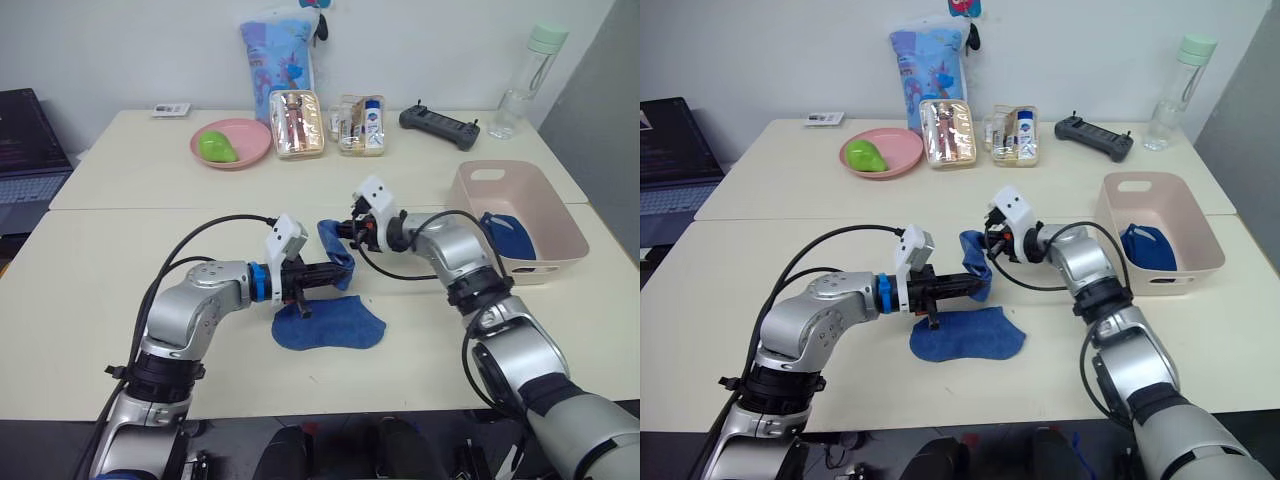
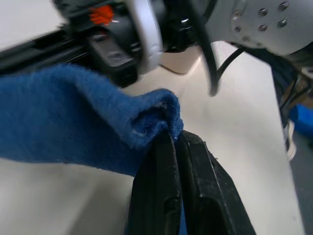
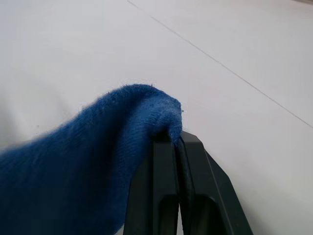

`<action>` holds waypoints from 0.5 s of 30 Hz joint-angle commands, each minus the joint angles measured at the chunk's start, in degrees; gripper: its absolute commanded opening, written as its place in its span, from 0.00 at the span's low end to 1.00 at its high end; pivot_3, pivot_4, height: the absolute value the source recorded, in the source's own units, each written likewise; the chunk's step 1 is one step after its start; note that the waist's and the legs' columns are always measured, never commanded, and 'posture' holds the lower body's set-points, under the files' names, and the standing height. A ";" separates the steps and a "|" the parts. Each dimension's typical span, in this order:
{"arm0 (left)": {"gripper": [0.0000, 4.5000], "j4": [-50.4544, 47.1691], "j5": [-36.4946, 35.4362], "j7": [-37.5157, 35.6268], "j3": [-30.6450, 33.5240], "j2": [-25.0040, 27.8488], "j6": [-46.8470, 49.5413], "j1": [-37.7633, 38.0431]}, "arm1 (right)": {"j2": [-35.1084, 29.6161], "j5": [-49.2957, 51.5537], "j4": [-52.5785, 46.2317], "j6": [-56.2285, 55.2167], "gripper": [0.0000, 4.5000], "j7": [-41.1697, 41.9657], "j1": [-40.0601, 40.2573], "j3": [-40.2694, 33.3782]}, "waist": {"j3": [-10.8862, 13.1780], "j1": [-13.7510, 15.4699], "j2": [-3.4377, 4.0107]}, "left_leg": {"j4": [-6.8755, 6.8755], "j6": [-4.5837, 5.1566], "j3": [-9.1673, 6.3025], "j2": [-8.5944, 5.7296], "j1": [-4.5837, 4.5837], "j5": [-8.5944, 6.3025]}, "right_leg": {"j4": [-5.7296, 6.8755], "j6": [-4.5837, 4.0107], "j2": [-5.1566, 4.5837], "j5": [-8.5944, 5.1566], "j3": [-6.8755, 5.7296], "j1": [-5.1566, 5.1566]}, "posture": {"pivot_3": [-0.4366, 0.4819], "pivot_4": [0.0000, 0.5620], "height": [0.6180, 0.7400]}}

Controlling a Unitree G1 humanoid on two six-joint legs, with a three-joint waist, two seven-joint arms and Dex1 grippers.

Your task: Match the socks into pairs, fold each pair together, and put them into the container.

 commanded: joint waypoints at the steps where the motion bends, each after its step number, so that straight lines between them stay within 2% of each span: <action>1: 0.00 -5.03 -2.86 2.79 0.23 -1.63 1.32 1.80 | 0.89 -0.68 2.58 -4.47 0.01 1.59 -2.76 -0.94 | 0.00 0.03 0.00 | 0.01 0.00 0.00 -0.01 0.00 0.00 | 0.00 0.00 -0.02 0.00 0.01 -0.01 | 0.48 0.27 1.00; 3: 0.00 -6.37 -2.50 3.88 -0.83 -1.80 0.85 3.51 | 1.62 -0.80 3.38 -5.36 0.01 2.47 -3.18 -1.13 | 0.00 -0.06 0.00 | 0.02 0.00 0.03 -0.03 0.01 0.00 | 0.03 0.00 -0.03 0.00 0.03 -0.01 | 0.48 0.27 1.00; 5: 0.00 -7.78 -1.92 4.00 -1.57 -1.11 -0.42 6.03 | 2.07 -0.43 3.42 -5.65 0.11 3.11 -2.96 -1.58 | -0.01 -0.15 0.01 | 0.01 -0.01 0.01 -0.02 0.04 0.00 | 0.06 0.00 -0.03 0.01 0.02 -0.01 | 0.48 0.27 1.00; 6: 0.05 -8.30 -1.82 4.06 -1.38 -0.58 -0.82 7.17 | 2.08 0.06 2.69 -5.16 0.16 4.30 -2.47 -1.67 | -0.01 -0.22 0.01 | -0.02 -0.01 0.01 0.00 0.07 0.00 | 0.07 -0.01 -0.02 0.00 0.02 -0.01 | 0.48 0.27 1.00; 8: 0.17 -8.91 -1.91 4.29 -1.09 -0.01 -1.14 8.28 | 2.02 0.49 1.68 -4.49 0.31 5.81 -1.87 -1.78 | 0.00 -0.21 0.02 | -0.07 -0.02 0.01 0.01 0.09 0.01 | 0.07 -0.01 0.00 0.00 0.01 -0.01 | 0.48 0.27 1.00; 13: 0.52 -11.08 -0.55 1.55 0.21 8.56 -3.14 13.52 | 1.21 4.09 -10.44 2.31 0.68 12.82 3.13 -1.09 | 0.01 -0.15 0.05 | -0.10 -0.02 0.00 0.02 0.09 0.01 | 0.05 -0.01 0.00 0.00 0.01 -0.02 | 0.48 0.27 1.00; 15: 0.65 -12.54 -4.56 -1.74 4.54 12.97 -1.60 15.35 | -0.41 5.71 -18.96 6.50 0.69 16.11 6.48 0.81 | 0.02 -0.10 0.05 | -0.10 -0.02 -0.02 0.02 0.07 0.00 | 0.03 -0.01 -0.01 0.00 -0.01 -0.02 | 0.48 0.27 1.00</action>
